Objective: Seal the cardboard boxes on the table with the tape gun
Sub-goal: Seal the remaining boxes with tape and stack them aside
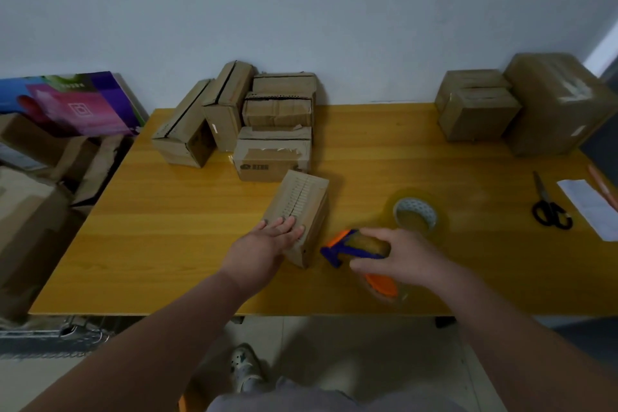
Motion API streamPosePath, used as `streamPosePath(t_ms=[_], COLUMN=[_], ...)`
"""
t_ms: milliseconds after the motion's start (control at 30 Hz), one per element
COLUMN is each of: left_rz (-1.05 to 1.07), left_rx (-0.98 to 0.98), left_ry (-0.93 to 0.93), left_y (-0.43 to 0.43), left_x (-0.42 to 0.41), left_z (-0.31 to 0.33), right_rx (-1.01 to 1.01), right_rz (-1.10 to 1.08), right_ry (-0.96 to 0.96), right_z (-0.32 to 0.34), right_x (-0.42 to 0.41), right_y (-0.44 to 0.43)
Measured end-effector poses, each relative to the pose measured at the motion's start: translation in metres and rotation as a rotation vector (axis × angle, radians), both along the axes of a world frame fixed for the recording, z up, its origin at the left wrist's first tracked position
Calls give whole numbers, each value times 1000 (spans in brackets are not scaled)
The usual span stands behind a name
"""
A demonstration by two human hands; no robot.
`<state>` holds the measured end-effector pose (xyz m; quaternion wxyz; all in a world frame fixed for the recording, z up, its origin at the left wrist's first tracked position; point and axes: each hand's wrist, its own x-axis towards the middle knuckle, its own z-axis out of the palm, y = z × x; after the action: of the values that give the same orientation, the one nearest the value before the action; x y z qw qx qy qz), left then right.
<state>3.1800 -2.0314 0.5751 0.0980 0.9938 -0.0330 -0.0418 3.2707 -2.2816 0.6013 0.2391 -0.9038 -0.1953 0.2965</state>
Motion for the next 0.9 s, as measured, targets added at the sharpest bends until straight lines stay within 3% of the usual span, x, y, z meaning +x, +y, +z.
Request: streamPosePath(t_ms=[167, 433, 600, 767, 900], left_rz=[-32, 148, -4, -111, -44], left_rx=[67, 53, 71, 63, 99], left_ry=[-84, -130, 51, 242, 84], left_y=[-7, -4, 0, -4, -16], left_x=[9, 48, 69, 63, 46], left_z=[3, 67, 112, 102, 87], right_rx=[-92, -204, -82, 50, 123], right_rz=[62, 245, 142, 50, 50], right_ry=[-204, -231, -253, -272, -241], right_z=[-25, -41, -30, -11, -7], right_x=[-18, -33, -27, -20, -21], right_y=[-10, -12, -4, 8, 16])
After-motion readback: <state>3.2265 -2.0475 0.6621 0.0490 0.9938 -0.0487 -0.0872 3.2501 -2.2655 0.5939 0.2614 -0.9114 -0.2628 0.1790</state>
